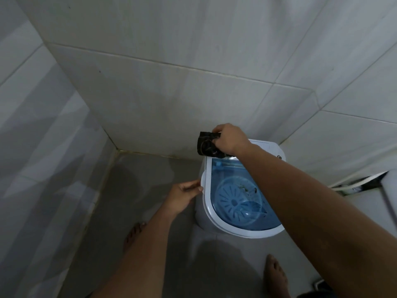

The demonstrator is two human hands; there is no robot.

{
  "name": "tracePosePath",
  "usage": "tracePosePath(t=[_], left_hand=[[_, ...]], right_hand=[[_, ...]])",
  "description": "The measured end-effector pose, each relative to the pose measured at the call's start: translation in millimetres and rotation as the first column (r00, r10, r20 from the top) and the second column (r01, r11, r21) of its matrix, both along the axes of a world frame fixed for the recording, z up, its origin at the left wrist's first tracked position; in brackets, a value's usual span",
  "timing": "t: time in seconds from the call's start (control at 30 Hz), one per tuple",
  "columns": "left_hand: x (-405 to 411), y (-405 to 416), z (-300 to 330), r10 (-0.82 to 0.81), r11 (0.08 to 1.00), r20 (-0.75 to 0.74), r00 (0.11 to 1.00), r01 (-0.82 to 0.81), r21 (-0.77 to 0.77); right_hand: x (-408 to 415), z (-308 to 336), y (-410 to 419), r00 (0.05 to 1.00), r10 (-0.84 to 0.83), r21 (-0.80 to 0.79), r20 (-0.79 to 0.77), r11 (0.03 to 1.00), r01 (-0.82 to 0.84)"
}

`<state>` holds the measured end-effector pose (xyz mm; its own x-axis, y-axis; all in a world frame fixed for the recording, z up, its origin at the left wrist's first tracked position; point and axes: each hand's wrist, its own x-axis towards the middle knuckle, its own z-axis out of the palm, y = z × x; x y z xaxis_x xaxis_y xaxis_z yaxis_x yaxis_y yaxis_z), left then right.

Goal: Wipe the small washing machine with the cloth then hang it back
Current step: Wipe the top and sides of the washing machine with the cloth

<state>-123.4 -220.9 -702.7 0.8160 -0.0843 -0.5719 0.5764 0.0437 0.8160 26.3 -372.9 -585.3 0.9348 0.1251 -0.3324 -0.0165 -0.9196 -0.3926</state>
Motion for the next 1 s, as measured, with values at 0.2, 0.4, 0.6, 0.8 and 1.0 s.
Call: tracePosePath(t=[0.2,0.4,0.6,0.8,1.0], left_hand=[[0,-2,4,0.012,1.000,0.001,1.000,-0.012,-0.002],[-1,-6,1,0.048,0.998,0.011,0.999,-0.049,0.032],[0,-3,5,-0.005,0.999,0.007,1.000,0.005,0.053],[-2,-4,6,0.028,1.000,0.021,0.999,-0.028,0.006],[-8,-1,-2,0.227,0.973,-0.091,0.970,-0.230,-0.024]], right_hand=[[-39,-5,1,0.994,0.112,-0.076,-0.017,0.991,-0.113],[-52,-6,-1,0.965,0.235,-0.160,-0.116,0.955,-0.252],[10,3,6,0.999,0.040,-0.243,0.021,0.969,-0.034],[-27,-8,10,0.994,0.108,-0.214,-0.002,0.971,-0.106],[-96,-4,-8,0.954,0.284,-0.199,-0.096,0.934,-0.298]])
